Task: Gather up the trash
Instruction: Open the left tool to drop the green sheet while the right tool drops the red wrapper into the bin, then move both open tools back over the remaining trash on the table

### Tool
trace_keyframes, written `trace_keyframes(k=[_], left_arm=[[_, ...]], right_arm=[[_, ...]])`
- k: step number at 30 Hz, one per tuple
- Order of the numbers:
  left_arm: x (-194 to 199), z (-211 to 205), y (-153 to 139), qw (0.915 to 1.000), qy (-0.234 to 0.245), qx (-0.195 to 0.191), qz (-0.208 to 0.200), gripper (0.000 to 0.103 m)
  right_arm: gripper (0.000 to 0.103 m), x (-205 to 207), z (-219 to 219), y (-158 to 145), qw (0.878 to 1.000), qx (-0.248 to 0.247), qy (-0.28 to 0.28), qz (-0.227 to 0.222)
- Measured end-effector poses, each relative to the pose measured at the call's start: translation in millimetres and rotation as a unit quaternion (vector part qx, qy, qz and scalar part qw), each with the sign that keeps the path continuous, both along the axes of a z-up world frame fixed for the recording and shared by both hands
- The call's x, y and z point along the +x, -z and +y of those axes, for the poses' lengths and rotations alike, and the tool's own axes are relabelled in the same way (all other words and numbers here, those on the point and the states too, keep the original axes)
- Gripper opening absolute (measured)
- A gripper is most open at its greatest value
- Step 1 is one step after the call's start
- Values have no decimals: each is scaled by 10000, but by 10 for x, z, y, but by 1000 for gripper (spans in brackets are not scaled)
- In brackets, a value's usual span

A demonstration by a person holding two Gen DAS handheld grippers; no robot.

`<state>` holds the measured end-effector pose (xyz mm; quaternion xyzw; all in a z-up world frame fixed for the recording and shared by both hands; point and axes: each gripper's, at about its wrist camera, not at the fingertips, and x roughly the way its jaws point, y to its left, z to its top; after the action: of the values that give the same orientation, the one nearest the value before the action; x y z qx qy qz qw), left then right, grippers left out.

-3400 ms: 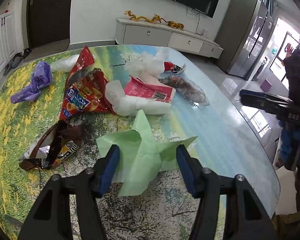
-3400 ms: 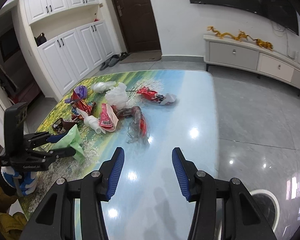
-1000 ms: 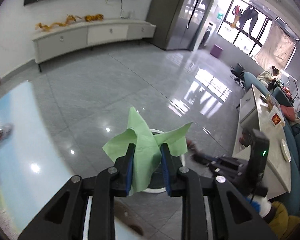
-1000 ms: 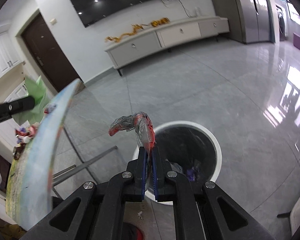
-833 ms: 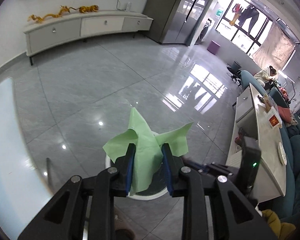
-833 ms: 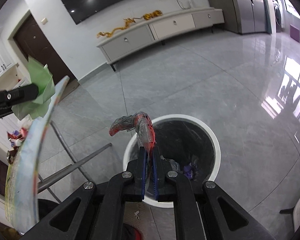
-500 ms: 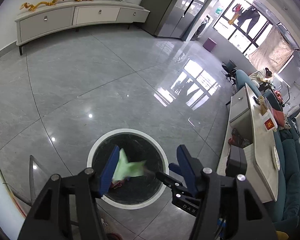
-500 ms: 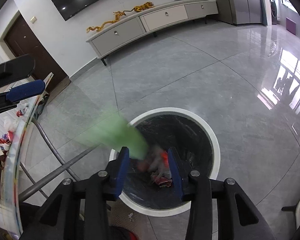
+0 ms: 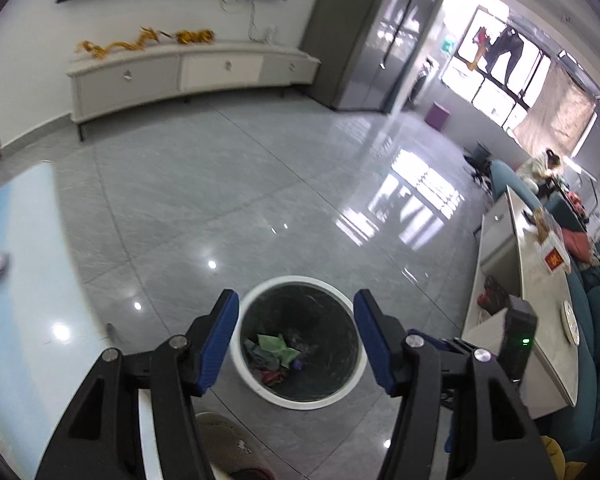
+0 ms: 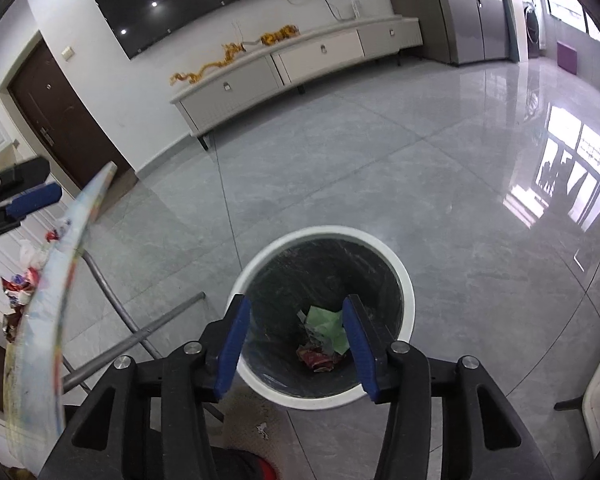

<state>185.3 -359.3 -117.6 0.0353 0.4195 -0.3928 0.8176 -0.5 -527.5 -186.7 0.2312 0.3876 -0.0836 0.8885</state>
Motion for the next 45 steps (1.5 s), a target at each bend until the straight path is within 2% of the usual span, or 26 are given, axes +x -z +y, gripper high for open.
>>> trace_keyframes(k=[7, 12, 14, 18, 20, 22, 24, 32, 35, 39, 41, 43, 45], left_arm=[[-248, 710, -458, 9966, -576, -334, -496, 58], [-539, 1182, -766, 9904, -915, -173, -1025, 58], [-723, 1442, -877, 9850, -1137, -128, -1288, 58], [-1105, 1905, -1058, 9691, -1661, 55, -1823, 58], [-1299, 2161, -1131, 9595, -1936, 86, -2043, 62], [-1474, 2397, -1186, 9494, -2202, 63, -2238, 69], [-1596, 2571, -1225, 9397, -2404, 89, -2432, 69], [-1956, 3041, -1307, 9129, -2930, 134, -2837, 69], [-2027, 3125, -1327, 9056, -3068, 144, -2927, 69], [-2072, 3165, -1345, 9001, -3162, 191, -2992, 70], [-2082, 3181, -1336, 8974, -3206, 231, -3022, 73], [-2082, 3201, -1331, 8951, -3263, 244, -3030, 82], [-2087, 3221, -1328, 8929, -3304, 273, -3046, 83]], right_arm=[[52, -164, 239, -407, 9990, -130, -154, -398], [55, -306, 481, -787, 9960, -348, -287, -777], [57, -372, 622, -975, 9937, -485, -357, -949], [60, -473, 879, -1299, 9885, -705, -483, -1248], [63, -521, 1021, -1452, 9853, -820, -570, -1385], [66, -570, 1185, -1599, 9813, -952, -692, -1521], [67, -619, 1348, -1725, 9769, -1091, -835, -1635], [69, -737, 1707, -1992, 9663, -1267, -1141, -1931], [70, -764, 1787, -2072, 9625, -1299, -1220, -2046], [70, -806, 1862, -2121, 9578, -1313, -1357, -2166], [72, -830, 1909, -2141, 9555, -1322, -1424, -2218], [75, -835, 1951, -2170, 9532, -1342, -1473, -2275], [78, -841, 2002, -2201, 9504, -1354, -1529, -2346]])
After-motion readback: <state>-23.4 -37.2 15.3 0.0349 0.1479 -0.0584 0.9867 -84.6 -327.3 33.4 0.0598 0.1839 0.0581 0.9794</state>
